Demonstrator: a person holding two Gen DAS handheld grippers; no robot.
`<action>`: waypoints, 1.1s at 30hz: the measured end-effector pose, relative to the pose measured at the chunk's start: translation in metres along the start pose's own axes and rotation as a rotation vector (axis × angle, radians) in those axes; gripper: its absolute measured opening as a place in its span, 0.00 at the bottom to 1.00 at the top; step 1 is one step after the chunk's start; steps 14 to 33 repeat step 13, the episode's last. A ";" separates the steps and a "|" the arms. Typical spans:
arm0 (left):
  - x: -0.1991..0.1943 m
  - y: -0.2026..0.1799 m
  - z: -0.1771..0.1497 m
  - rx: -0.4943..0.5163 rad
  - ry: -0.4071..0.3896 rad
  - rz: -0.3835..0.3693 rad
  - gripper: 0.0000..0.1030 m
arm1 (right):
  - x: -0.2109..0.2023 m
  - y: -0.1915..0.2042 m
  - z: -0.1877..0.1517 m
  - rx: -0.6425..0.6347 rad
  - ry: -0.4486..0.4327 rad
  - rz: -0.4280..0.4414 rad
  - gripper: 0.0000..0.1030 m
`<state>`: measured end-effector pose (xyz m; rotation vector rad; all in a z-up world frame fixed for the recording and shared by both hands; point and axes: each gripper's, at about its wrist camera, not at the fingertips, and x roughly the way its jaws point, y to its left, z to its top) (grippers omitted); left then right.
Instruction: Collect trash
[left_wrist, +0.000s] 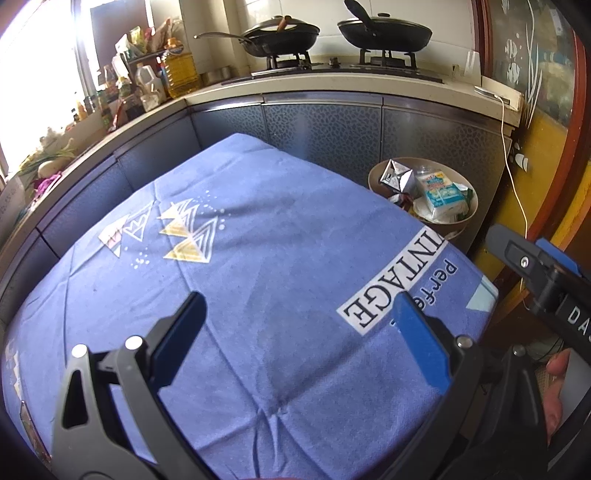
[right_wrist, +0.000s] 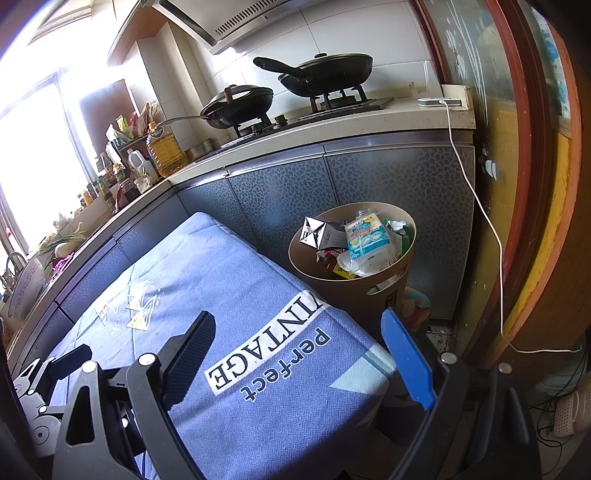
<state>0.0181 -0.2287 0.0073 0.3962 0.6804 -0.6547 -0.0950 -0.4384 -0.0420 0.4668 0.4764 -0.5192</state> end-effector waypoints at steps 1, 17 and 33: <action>-0.001 0.000 0.000 0.003 -0.002 -0.004 0.94 | 0.000 0.000 0.001 0.000 0.000 0.001 0.86; 0.009 0.003 -0.003 -0.016 0.053 -0.036 0.94 | 0.005 -0.001 -0.003 0.001 0.012 -0.001 0.86; 0.009 0.003 -0.003 -0.016 0.053 -0.036 0.94 | 0.005 -0.001 -0.003 0.001 0.012 -0.001 0.86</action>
